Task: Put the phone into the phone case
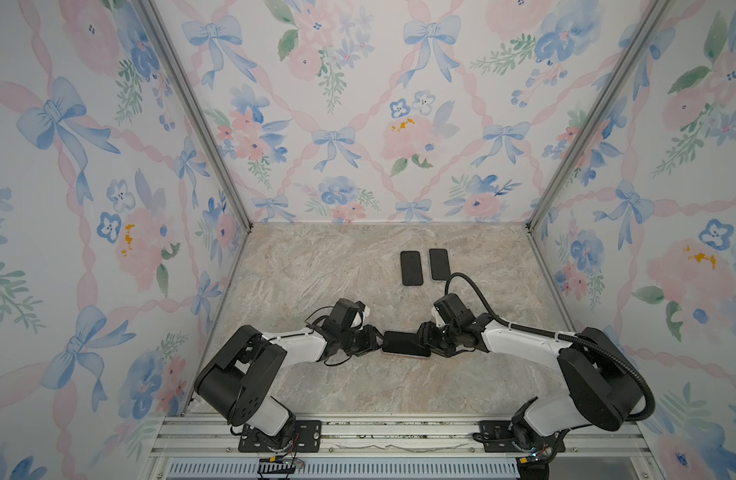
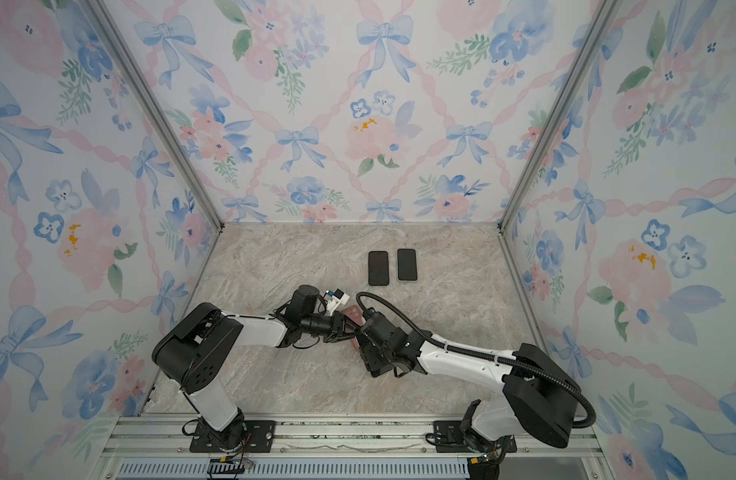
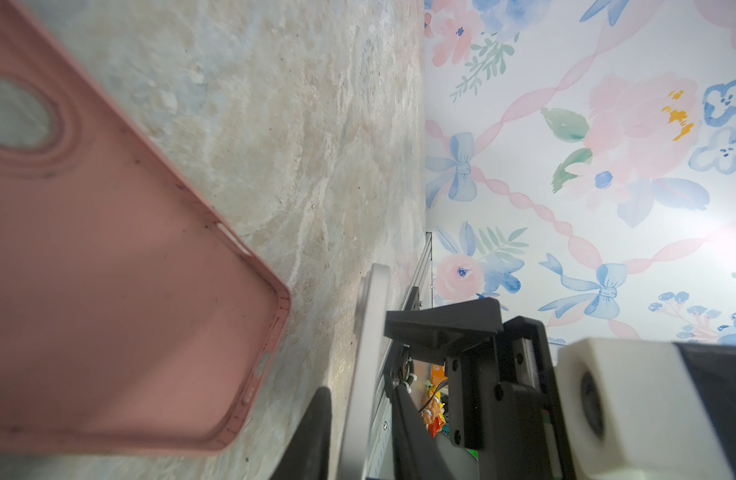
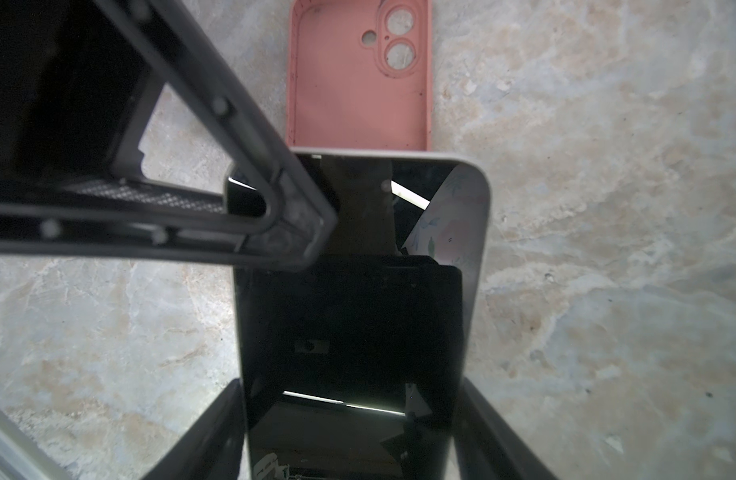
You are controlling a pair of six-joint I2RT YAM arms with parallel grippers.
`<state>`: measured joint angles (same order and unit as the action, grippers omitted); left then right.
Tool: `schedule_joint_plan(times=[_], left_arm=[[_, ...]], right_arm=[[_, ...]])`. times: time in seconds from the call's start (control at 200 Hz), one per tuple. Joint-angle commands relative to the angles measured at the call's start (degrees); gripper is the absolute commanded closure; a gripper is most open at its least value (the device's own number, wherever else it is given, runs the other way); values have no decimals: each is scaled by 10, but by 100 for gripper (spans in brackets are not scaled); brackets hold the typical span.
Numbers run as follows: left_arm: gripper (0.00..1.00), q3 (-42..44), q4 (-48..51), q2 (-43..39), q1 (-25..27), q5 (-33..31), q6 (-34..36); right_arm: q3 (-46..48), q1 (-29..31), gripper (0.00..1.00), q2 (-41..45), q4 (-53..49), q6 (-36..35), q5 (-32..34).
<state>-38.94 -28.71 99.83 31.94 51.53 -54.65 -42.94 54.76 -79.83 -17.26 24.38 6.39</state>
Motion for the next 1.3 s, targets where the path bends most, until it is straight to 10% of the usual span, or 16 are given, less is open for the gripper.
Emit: schedule_joint_plan(times=[0.0,0.73,0.92,1.295], left_arm=[[76,-10,-8,10,3,5,1],[89,-10,-34,23,4,5,-8],[92,18,-103,6,-2,-9,-61],[98,58,-316,12,-23,-13,-198]], right_arm=[[-16,-1,33,0,13,-3,-4],[-55,15,9,-18,-61,25,41],[-59,30,7,57,-100,207,73],[192,-23,25,319,162,523,-9]])
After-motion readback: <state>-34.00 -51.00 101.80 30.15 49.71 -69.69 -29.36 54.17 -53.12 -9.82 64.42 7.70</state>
